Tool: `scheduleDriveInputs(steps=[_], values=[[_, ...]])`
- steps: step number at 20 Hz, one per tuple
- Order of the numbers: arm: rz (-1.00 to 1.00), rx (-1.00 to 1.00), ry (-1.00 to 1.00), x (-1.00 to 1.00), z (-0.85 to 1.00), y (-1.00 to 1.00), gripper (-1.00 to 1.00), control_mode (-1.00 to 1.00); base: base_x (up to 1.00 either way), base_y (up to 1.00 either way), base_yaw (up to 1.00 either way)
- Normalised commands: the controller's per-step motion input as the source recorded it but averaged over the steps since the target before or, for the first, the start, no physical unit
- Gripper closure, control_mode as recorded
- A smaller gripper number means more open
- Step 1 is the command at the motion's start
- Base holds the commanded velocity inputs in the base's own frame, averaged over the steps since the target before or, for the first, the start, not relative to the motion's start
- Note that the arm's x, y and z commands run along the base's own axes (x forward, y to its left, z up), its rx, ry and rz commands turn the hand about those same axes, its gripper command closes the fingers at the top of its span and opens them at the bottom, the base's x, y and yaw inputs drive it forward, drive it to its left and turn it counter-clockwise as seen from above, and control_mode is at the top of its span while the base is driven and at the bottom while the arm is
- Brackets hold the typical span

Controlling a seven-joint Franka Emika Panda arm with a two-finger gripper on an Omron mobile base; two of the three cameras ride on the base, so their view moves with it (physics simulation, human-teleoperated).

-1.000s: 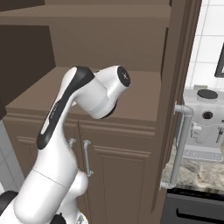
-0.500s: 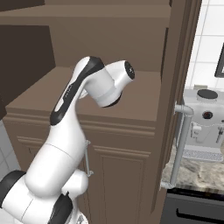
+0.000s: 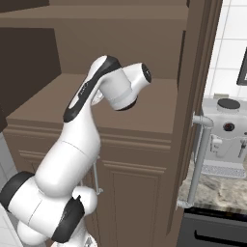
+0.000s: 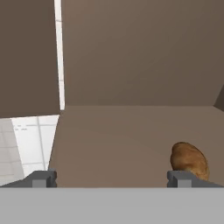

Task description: Pick the potatos from the cabinet and place them in one bowl. Pick the lime from the sink and place it in the other bowl.

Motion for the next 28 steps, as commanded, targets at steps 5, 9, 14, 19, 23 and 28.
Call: scheduleDriveInputs(steps=[5, 9, 14, 19, 23, 28], values=[[0.05, 0.00, 0.00, 0.16, -0.19, 0.03, -1.00, -1.00, 0.00, 0.00, 0.00], [0.02, 0.00, 0.00, 0.25, -0.21, 0.08, -1.00, -1.00, 0.00, 0.00, 0.00], [0.00, 0.00, 0.00, 0.29, -0.08, 0.05, -1.00, -1.00, 0.00, 0.00, 0.00], [0.00, 0.00, 0.00, 0.23, -0.03, 0.01, -1.00, -1.00, 0.00, 0.00, 0.00], [0.00, 0.00, -0.01, 0.23, -0.08, 0.00, -1.00, -1.00, 0.00, 0.00, 0.00], [0.00, 0.00, -0.02, 0.20, -0.14, 0.00, -1.00, -1.00, 0.00, 0.00, 0.00]])
